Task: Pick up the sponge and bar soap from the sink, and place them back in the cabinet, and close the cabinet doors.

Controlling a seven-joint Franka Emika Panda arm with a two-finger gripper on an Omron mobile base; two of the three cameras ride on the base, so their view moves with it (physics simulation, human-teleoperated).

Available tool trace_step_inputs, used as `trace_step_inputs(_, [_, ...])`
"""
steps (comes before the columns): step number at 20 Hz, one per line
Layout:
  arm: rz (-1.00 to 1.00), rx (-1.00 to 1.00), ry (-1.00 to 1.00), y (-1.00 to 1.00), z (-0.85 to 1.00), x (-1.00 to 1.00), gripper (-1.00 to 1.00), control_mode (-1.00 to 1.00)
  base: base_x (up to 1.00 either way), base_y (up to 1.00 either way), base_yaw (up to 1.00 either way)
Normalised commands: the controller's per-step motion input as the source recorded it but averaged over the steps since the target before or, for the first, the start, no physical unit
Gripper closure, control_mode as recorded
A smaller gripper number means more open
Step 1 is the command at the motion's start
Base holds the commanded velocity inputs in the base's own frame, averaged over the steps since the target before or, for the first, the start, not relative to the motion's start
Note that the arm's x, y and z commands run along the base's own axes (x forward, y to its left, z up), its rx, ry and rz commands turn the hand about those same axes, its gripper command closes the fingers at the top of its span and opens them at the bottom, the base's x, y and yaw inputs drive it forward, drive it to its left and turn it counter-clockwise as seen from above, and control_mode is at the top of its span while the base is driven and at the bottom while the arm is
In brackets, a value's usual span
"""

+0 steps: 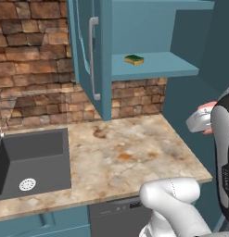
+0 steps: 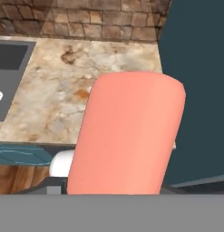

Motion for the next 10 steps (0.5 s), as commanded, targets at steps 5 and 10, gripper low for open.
trace_step_inputs(5, [0.0,0.0,-0.1,0.01,0.59,0.02,1.0,-1.0,0.0,0.0,0.0])
trace_step_inputs(10, [0.0,0.0,-0.08,0.0,0.42,0.36,1.0,-1.0,0.0,0.0,0.0])
